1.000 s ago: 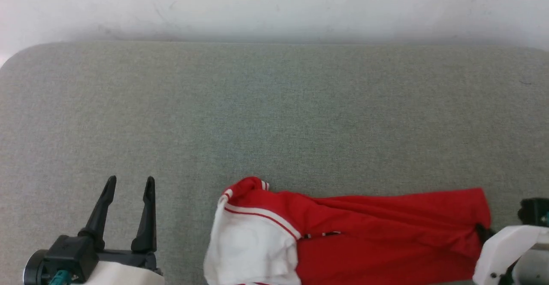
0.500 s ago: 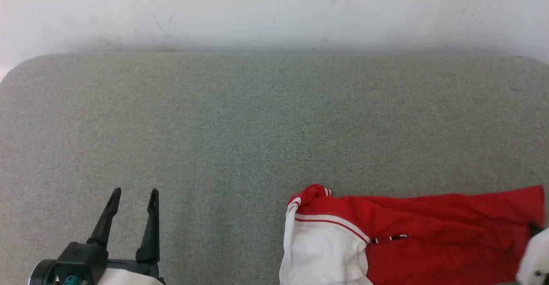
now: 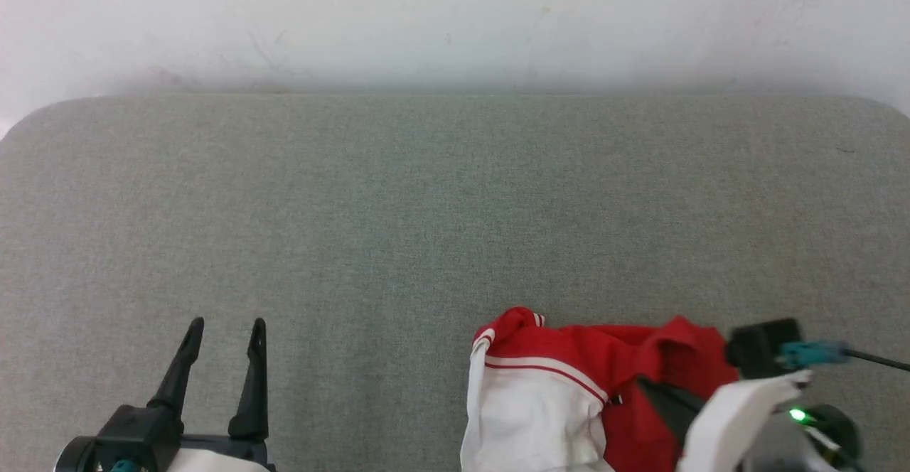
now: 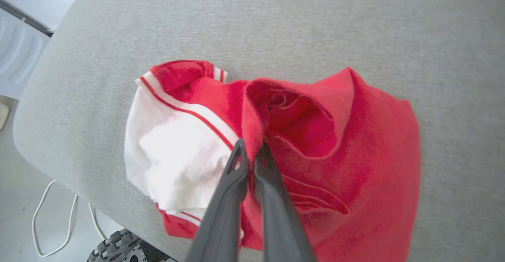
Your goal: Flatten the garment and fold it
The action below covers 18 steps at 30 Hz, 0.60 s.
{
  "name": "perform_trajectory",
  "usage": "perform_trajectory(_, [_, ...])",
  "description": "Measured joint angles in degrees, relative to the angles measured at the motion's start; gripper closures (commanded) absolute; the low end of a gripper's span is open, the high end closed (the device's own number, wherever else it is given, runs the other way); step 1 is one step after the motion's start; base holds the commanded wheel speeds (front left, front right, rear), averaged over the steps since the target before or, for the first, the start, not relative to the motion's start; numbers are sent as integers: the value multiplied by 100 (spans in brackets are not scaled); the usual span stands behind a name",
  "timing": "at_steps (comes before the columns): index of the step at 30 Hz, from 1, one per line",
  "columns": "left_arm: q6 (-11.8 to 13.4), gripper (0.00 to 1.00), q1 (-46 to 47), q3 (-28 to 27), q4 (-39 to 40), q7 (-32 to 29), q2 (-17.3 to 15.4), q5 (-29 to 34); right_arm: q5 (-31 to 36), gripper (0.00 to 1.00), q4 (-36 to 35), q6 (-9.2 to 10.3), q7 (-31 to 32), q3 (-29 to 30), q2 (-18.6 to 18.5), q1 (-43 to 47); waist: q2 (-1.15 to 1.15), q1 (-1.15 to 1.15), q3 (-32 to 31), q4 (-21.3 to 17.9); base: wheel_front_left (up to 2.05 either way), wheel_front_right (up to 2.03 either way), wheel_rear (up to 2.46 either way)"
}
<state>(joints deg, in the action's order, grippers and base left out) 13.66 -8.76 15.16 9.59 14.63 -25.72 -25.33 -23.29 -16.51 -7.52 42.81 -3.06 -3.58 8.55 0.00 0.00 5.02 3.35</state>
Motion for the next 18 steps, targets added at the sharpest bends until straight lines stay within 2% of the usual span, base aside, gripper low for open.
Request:
perform_trajectory(9, [1,0,1,42,-21,-7,37,-49,-222,100,260,0,-177,-1490,51,-617,0,0,-17,100,0,0,0])
perform_trajectory(18, [-3,0,8,97,-118,-7,113,-142,-151,100,1766,0,-483,-2003,57,-1198,0,0,38,193,0,0,0])
